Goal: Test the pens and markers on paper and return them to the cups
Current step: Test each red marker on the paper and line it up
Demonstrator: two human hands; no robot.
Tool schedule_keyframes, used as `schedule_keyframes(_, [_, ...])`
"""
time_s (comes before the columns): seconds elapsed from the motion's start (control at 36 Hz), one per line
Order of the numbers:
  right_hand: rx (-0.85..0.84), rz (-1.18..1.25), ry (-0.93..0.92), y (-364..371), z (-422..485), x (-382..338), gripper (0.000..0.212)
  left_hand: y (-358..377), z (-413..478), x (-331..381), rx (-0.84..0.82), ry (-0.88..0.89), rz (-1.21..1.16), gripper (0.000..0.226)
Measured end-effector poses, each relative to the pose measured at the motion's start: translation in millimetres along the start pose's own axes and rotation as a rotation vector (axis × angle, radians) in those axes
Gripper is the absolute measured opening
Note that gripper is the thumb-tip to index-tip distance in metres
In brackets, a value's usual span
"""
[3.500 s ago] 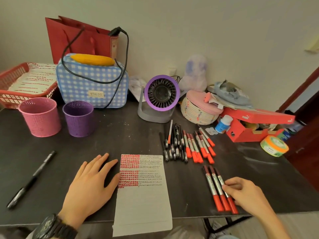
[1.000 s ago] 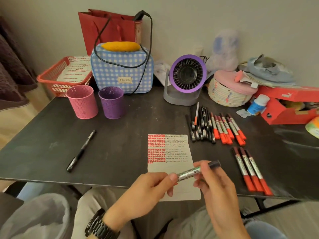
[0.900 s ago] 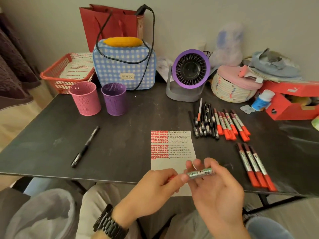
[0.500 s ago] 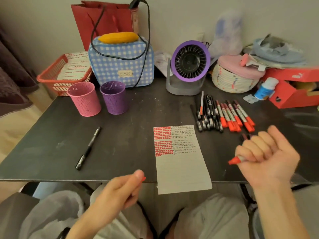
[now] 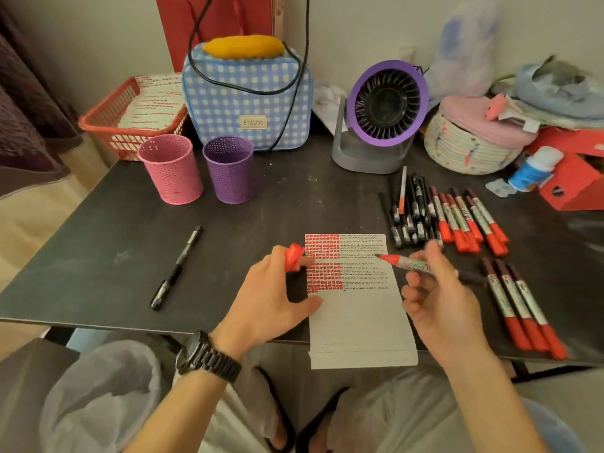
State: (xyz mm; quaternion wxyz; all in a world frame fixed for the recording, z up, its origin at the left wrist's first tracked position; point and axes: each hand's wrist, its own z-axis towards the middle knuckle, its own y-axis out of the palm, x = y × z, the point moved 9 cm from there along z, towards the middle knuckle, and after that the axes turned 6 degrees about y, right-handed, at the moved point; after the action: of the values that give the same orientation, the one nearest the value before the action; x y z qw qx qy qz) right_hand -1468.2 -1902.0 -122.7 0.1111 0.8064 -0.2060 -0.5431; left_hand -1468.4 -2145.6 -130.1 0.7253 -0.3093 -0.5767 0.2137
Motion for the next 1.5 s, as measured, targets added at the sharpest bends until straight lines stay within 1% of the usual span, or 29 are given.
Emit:
schedule_keyframes(0.03, [0.001, -0.04, -0.026, 5, 1, 0, 0.025, 3, 0, -3, -0.002, 0.007, 0.048, 0.053])
schedule_keyframes(0.06, [-0.004, -0.082, -0.045, 11, 3, 0, 0.025, 4, 0, -5, 0.008, 0.012, 0.081, 0.057])
schedule_keyframes(0.11, [-0.03, -0.157, -0.072, 24, 6, 1, 0.026, 5, -1, -7, 0.022, 0.011, 0.097, 0.061])
schedule_keyframes(0.19, [-0.06, -0.293, -0.114, 46, 9, 3, 0.02, 5, -1, -9, 0.02, 0.014, 0.112, 0.067])
schedule_keyframes(0.33, [-0.079, -0.559, -0.237, 67, 17, 13, 0.024, 5, -1, -10, 0.029, 0.01, 0.107, 0.073])
schedule_keyframes(0.44, [-0.003, -0.699, -0.405, 68, 16, 18, 0.033, 4, -1, -7, 0.037, 0.009, 0.103, 0.071])
schedule_keyframes(0.5, [0.03, -0.694, -0.445, 64, 15, 20, 0.035, 4, -1, -8, 0.039, 0.004, 0.108, 0.07])
schedule_keyframes(0.61, [0.071, -0.685, -0.426, 57, 18, 23, 0.03, 5, -1, -11, 0.032, -0.001, 0.129, 0.075])
schedule_keyframes(0.72, [0.057, -0.736, -0.434, 60, 20, 27, 0.028, 6, -1, -13, 0.032, -0.007, 0.13, 0.077])
schedule_keyframes(0.89, [0.06, -0.772, -0.459, 60, 21, 26, 0.036, 6, -1, -12, 0.04, -0.008, 0.12, 0.076])
schedule_keyframes(1.17, [0.073, -0.844, -0.469, 63, 19, 26, 0.027, 6, -2, -13, 0.035, -0.023, 0.112, 0.077])
schedule_keyframes(1.5, [0.09, -0.879, -0.475, 62, 20, 26, 0.028, 9, -2, -16, 0.03, -0.038, 0.119, 0.079])
